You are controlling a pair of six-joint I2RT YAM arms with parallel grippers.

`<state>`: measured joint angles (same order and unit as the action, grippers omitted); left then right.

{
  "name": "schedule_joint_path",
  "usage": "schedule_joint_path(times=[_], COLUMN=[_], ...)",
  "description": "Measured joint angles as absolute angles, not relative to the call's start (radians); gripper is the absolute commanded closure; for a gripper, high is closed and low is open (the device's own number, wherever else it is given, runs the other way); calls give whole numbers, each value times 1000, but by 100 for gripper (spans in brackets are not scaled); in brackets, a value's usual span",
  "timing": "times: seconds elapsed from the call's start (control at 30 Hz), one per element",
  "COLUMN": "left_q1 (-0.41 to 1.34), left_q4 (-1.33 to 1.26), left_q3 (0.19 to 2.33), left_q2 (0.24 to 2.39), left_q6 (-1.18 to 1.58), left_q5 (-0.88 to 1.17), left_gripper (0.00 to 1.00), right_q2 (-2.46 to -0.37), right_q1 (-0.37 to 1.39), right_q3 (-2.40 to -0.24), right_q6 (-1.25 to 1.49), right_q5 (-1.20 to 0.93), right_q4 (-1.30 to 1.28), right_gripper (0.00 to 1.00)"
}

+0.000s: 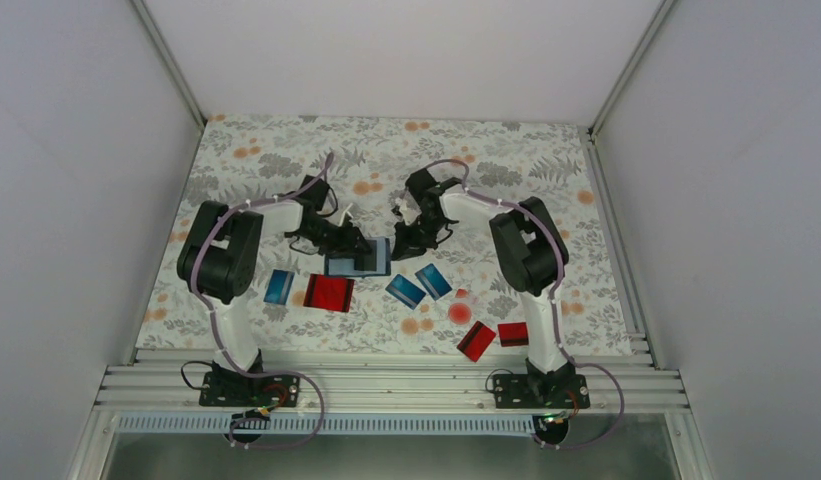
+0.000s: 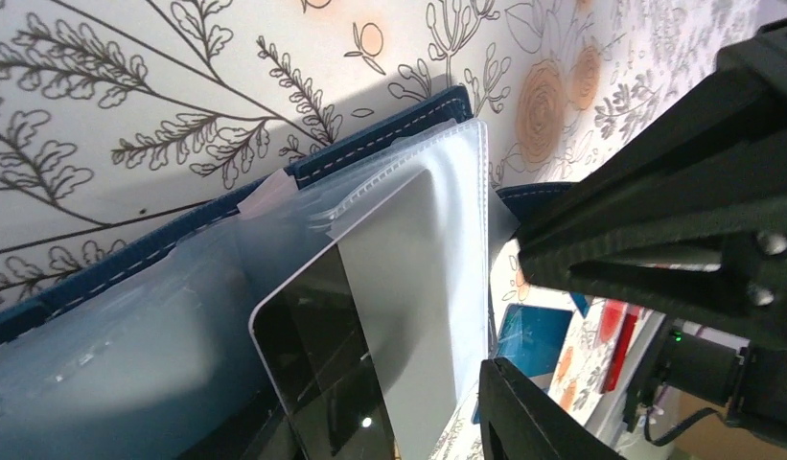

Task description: Put the credit cards into the card holder

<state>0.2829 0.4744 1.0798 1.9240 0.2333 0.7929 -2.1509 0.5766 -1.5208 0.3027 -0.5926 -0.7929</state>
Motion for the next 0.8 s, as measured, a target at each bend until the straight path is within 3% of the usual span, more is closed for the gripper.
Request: schedule_joint_path(times=[0.8], left_q1=[416], left_q4=[725], left_q3=[1266], left_q2=[1926], left_q6=[294], left_q5=[431], left_gripper=[28], right_q2=[-2156], right_q1=[558], right_q3=[-1486], right_q6=[290], right_q5=[-628], right_q4=[-725], right_gripper=[96])
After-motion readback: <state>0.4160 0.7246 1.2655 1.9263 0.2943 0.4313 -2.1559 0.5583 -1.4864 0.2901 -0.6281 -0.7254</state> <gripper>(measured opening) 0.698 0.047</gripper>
